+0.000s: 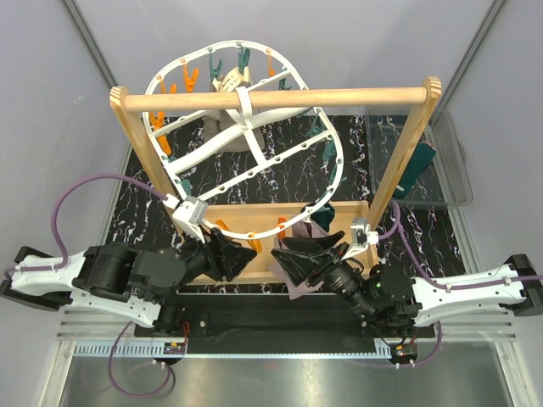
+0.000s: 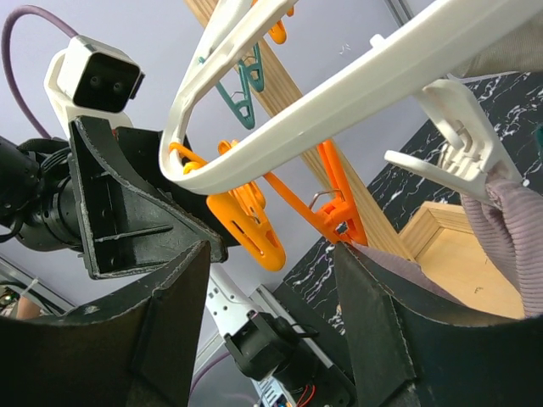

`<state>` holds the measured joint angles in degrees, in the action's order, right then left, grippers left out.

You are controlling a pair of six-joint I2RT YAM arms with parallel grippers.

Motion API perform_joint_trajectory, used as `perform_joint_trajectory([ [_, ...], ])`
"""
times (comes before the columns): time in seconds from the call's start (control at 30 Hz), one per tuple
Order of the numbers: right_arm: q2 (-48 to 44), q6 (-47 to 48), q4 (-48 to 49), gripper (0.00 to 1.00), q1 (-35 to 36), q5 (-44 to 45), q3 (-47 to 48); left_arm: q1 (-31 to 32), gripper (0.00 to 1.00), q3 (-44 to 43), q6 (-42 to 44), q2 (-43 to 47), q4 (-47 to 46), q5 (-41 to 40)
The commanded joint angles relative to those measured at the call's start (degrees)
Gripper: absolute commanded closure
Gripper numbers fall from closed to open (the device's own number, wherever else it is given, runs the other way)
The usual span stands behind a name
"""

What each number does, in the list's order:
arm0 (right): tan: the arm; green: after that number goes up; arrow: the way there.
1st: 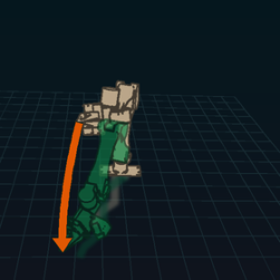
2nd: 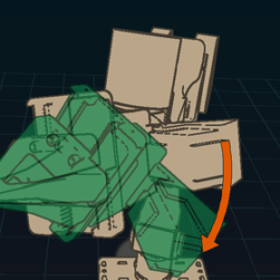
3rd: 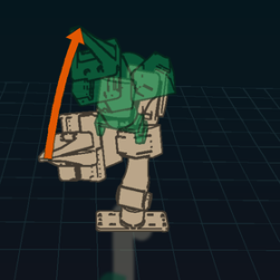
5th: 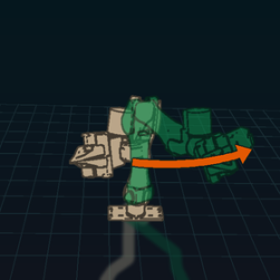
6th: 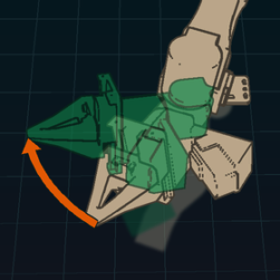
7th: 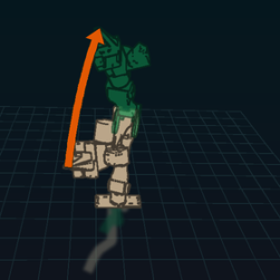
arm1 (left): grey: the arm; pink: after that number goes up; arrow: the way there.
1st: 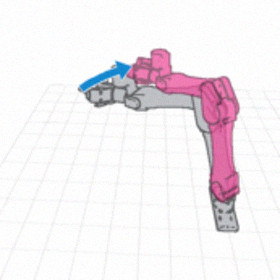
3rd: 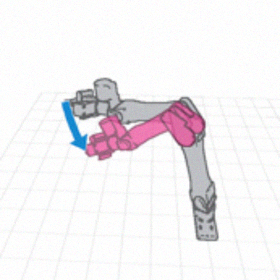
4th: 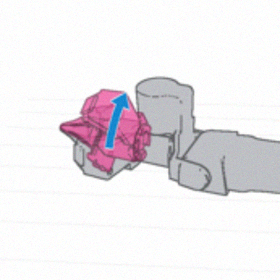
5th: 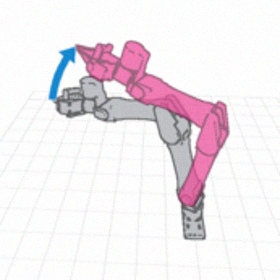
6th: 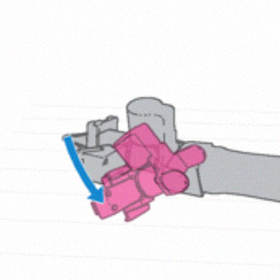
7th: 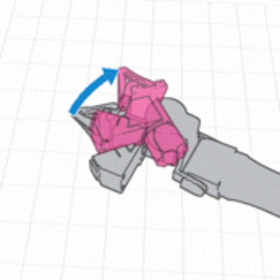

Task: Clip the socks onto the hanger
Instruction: Open the clamp at the hanger.

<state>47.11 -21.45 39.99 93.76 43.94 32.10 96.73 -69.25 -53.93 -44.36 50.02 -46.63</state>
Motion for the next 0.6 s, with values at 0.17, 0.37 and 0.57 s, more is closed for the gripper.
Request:
perform_joint_trajectory([
  [0.17,-2.3,-0.1,1.1,0.34,0.4,1.8,-0.9,0.9,0.46,2.8,2.3,2.9,-12.1,-0.6],
  [0.37,-1.2,-0.3,1.6,0.34,0.4,1.1,-0.4,0.8,0.33,2.4,2.8,1.9,-12.1,-2.8],
  [0.57,-0.5,-0.3,1.5,0.35,0.4,0.7,0.1,0.8,0.36,0.7,3.7,-0.1,-11.5,-5.9],
])
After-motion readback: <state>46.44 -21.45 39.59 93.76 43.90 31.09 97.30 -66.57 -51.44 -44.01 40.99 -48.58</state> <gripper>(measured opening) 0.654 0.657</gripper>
